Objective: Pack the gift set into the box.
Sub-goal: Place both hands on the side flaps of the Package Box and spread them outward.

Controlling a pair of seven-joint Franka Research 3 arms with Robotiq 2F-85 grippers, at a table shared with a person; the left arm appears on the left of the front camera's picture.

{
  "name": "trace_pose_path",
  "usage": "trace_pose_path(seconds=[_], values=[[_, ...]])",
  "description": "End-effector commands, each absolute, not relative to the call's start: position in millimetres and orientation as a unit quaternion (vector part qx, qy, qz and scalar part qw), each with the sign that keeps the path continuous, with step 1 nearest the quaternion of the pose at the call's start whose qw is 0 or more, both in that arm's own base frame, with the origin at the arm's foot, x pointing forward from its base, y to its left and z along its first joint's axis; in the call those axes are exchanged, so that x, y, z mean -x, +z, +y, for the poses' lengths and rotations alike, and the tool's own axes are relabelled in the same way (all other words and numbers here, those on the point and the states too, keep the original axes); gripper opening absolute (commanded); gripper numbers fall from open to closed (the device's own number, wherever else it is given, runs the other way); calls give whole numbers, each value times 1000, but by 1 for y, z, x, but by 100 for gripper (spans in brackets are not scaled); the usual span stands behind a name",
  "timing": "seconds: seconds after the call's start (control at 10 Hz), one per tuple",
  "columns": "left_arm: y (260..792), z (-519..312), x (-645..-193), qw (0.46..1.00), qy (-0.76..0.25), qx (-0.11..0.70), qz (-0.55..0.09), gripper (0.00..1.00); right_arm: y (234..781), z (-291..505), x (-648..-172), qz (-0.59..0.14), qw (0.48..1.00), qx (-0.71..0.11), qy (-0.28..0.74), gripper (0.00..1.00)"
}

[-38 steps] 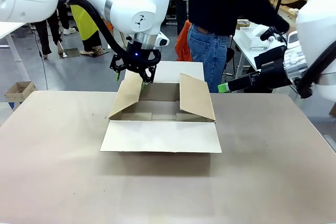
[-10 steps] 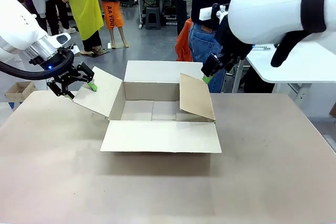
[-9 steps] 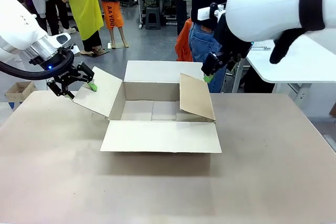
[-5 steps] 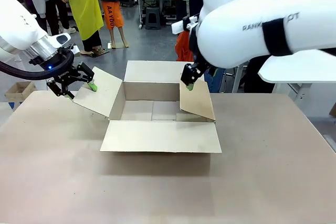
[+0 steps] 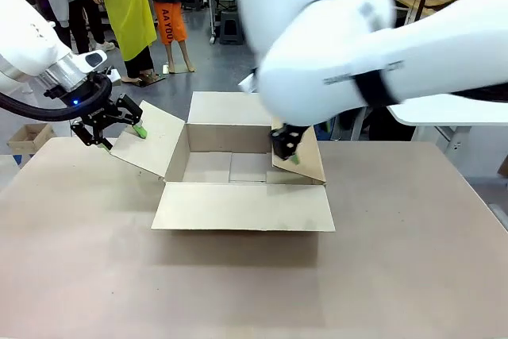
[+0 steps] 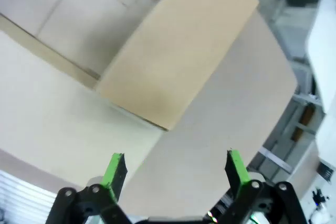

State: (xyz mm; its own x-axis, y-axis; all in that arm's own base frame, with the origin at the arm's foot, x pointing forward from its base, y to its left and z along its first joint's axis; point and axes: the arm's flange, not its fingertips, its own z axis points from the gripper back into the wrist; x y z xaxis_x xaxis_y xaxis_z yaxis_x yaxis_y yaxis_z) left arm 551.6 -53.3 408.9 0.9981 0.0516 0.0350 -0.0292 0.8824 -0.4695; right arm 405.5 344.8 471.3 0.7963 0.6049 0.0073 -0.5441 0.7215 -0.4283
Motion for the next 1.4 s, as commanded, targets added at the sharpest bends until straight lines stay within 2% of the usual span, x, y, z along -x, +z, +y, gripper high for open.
trace_pose_path(seconds=[0.0,0.3,0.6,0.8,1.0,1.3], values=[[411,-53,-550,971,26,235,-26,100,468,400,-441,-56,953,194,227,100],[411,-53,-550,971,26,235,-26,100,445,423,-465,-56,977,182,96,100],[411,-53,-550,971,26,235,-26,100,411,422,-488,-60,961,269,-18,100],[411,-53,-550,971,26,235,-26,100,407,417,-493,-108,947,299,-45,100],[411,-53,-550,971,26,235,-26,100,406,406,-499,-104,941,317,-56,100],[411,-53,-550,971,26,235,-26,100,432,383,-501,-139,931,333,-64,100]])
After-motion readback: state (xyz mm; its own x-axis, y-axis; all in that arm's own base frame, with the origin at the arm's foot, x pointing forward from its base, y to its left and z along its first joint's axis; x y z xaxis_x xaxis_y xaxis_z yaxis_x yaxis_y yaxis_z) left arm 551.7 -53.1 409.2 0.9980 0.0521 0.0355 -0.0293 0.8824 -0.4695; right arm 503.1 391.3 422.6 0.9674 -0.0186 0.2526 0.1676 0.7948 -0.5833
